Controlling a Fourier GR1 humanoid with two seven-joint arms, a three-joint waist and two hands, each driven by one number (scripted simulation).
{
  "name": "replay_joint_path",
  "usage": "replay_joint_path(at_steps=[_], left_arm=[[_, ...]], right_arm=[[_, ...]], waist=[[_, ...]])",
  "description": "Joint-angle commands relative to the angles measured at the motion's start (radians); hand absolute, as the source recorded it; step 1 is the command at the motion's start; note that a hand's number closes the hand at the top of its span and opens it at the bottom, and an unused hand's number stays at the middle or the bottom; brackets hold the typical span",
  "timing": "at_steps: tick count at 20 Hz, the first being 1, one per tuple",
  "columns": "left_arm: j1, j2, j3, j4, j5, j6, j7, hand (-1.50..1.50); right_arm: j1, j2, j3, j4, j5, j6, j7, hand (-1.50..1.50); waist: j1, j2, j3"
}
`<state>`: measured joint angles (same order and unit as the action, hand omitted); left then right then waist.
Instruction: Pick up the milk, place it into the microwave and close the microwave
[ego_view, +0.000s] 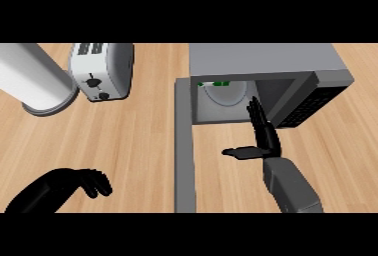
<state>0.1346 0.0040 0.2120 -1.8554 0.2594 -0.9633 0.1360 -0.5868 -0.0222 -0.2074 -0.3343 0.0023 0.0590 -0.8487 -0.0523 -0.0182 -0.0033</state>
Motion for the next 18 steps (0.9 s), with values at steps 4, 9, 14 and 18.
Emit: replay_joint_path(at_steps=[4,9,14,18], left_arm=[[-0.068,-0.004,-0.068,0.078,-0.187,0.05,-0.075,1.5],[-0.146,-0.004,-0.166,0.129,-0.3,0.105,-0.12,1.5],[-0.181,-0.004,-0.233,0.217,-0.398,0.141,-0.201,1.5],[-0.217,-0.004,-0.393,0.297,-0.521,0.301,-0.331,1.5]], right_arm=[[0.269,-0.039,0.055,-0.187,0.014,0.022,-0.034,-1.5],[0.474,-0.083,0.065,-0.344,-0.012,0.094,-0.076,-1.5],[0.692,-0.131,0.079,-0.59,-0.054,0.17,-0.061,-1.5],[0.795,-0.162,0.075,-0.762,-0.118,0.244,-0.005,-1.5]], waist=[[-0.021,-0.002,-0.002],[-0.033,0.001,-0.003],[-0.019,0.008,-0.003],[-0.018,0.013,-0.004]])
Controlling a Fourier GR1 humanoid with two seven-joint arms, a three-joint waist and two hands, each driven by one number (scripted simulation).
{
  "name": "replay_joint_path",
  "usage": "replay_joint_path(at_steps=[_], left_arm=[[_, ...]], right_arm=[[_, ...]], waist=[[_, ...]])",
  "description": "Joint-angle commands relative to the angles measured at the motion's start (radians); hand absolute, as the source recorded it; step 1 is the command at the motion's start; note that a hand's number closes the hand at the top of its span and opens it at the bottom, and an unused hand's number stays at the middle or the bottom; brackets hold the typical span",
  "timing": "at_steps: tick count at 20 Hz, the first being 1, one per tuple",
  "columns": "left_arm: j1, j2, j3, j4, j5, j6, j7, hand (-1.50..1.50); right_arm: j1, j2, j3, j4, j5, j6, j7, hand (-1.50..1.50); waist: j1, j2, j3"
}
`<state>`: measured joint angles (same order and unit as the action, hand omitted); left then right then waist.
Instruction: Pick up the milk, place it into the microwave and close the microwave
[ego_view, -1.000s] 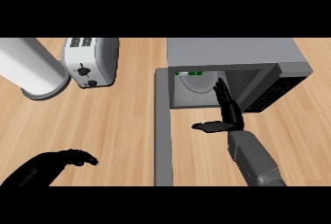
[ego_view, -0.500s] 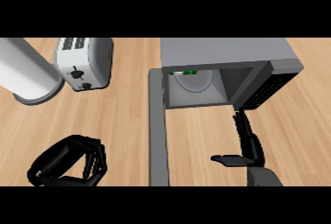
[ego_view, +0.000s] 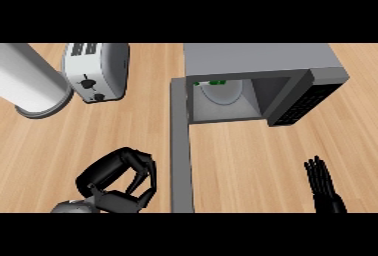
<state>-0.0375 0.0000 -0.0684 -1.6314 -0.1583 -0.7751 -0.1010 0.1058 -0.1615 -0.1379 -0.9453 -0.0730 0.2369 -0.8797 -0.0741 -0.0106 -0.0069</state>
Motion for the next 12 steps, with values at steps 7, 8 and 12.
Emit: replay_joint_path(at_steps=[7,8,12], left_arm=[[-0.038,0.0,-0.399,0.22,-0.099,0.32,-0.174,1.5],[-0.08,0.0,-0.423,0.266,-0.078,0.313,-0.144,1.5],[-0.122,0.0,-0.598,0.355,-0.008,0.513,-0.135,1.5]], right_arm=[[0.382,-0.097,0.016,-0.523,-0.142,0.181,0.057,-1.5],[0.392,-0.074,0.035,-0.556,-0.16,0.187,0.072,-1.5],[0.431,-0.08,0.086,-0.732,-0.214,0.204,0.166,-1.5]], waist=[[0.016,0.007,0.002],[0.015,0.01,0.003],[0.01,0.014,0.002]])
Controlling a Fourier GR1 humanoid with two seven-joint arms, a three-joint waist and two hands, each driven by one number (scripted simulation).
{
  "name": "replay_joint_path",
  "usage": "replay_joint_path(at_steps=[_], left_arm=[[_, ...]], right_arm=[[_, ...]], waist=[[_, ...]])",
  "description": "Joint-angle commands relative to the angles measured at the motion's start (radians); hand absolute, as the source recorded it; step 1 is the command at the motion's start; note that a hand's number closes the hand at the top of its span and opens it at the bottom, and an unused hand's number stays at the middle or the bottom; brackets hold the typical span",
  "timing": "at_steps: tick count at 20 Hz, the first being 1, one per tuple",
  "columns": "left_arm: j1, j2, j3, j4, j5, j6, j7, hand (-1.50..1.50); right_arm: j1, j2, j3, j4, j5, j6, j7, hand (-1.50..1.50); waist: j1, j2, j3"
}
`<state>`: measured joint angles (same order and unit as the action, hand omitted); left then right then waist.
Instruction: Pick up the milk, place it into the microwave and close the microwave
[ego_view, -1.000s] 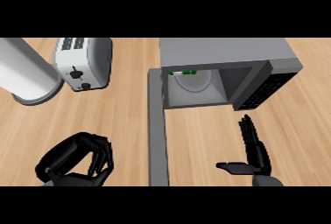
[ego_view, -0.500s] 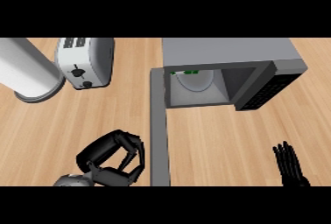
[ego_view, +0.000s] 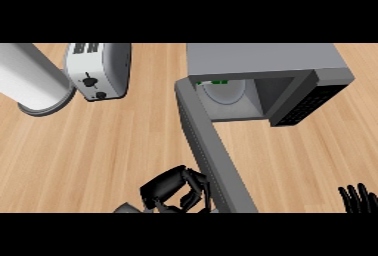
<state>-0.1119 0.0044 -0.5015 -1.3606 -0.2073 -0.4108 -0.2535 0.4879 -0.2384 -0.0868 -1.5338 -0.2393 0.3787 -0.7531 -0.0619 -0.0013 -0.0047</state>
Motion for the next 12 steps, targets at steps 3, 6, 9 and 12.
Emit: replay_joint_path(at_steps=[3,6,9,12], left_arm=[[-0.106,-0.004,-0.31,0.123,0.108,0.312,0.039,1.5],[-0.149,-0.004,-0.43,0.136,0.16,0.438,0.055,1.5],[-0.245,-0.004,-0.454,0.178,0.24,0.533,0.034,1.5],[-0.317,-0.003,-0.491,0.164,0.303,0.636,0.08,1.5]], right_arm=[[0.069,-0.043,0.021,-0.194,-0.094,0.096,0.056,-1.5],[0.1,-0.066,0.033,-0.3,-0.133,0.095,0.133,-1.5],[0.107,-0.057,0.083,-0.393,-0.128,0.085,0.173,-1.5],[0.125,-0.095,0.081,-0.471,-0.151,0.092,0.231,-1.5]], waist=[[0.0,0.005,0.002],[-0.012,0.007,0.001],[-0.032,0.012,0.0],[-0.046,0.013,-0.001]])
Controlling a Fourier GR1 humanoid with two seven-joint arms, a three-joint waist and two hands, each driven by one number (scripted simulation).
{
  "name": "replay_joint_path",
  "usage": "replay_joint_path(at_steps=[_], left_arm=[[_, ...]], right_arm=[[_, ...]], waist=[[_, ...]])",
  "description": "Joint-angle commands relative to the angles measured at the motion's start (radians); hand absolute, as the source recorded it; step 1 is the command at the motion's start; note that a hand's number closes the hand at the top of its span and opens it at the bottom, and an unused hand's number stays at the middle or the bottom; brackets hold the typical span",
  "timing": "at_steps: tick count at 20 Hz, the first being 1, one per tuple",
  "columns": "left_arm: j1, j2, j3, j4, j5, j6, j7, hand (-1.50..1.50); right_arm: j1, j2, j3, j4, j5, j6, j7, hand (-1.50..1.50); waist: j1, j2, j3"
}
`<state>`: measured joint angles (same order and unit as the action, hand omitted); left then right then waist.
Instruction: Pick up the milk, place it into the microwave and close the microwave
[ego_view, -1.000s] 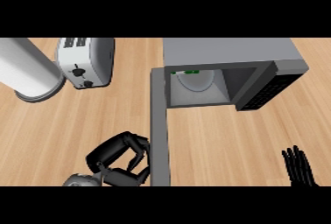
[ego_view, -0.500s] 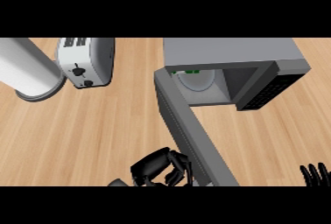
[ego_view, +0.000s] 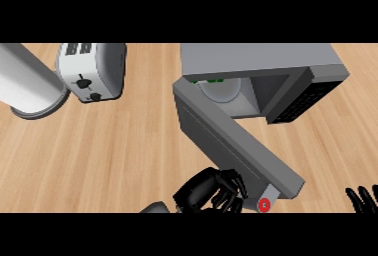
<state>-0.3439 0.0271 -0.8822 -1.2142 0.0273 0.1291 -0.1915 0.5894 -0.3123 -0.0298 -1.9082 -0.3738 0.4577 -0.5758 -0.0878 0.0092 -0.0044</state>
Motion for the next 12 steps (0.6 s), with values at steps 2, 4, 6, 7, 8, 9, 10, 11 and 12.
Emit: replay_joint_path(at_steps=[2,4,6,7,8,9,10,11,12], left_arm=[[-0.073,-0.026,-0.17,0.022,0.095,0.18,0.004,1.5],[-0.155,-0.025,-0.153,0.035,0.133,0.211,0.022,1.5],[-0.177,-0.025,-0.143,0.038,0.164,0.269,0.013,1.5],[-0.189,-0.025,-0.131,0.034,0.205,0.288,0.008,1.5],[-0.205,-0.025,-0.12,0.044,0.215,0.307,0.011,1.5],[-0.212,-0.025,-0.134,0.048,0.232,0.336,0.003,1.5],[-0.255,-0.026,-0.119,0.05,0.248,0.35,0.007,1.5],[-0.269,-0.026,-0.108,0.059,0.273,0.365,0.001,1.5],[-0.276,-0.026,-0.124,0.07,0.285,0.391,-0.006,1.5]], right_arm=[[0.031,-0.034,0.01,-0.138,-0.04,0.005,0.081,-1.5],[0.009,-0.028,0.04,-0.166,-0.054,-0.004,0.119,-1.5],[0.019,-0.045,0.042,-0.189,-0.052,0.002,0.134,-1.5],[0.018,-0.049,0.033,-0.192,-0.066,-0.001,0.142,-1.5],[0.034,-0.056,0.048,-0.234,-0.071,0.003,0.161,-1.5],[0.023,-0.054,0.049,-0.217,-0.062,0.001,0.158,-1.5],[0.016,-0.04,0.064,-0.212,-0.063,-0.005,0.159,-1.5],[0.022,-0.041,0.067,-0.259,-0.067,-0.022,0.182,-1.5],[0.03,-0.045,0.063,-0.262,-0.089,-0.02,0.192,-1.5]], waist=[[-0.024,0.003,-0.001],[-0.03,0.008,-0.001],[-0.054,0.012,-0.002],[-0.054,0.014,-0.002],[-0.067,0.014,-0.004],[-0.071,0.016,-0.002],[-0.073,0.017,-0.001],[-0.074,0.017,-0.003],[-0.078,0.017,-0.002]])
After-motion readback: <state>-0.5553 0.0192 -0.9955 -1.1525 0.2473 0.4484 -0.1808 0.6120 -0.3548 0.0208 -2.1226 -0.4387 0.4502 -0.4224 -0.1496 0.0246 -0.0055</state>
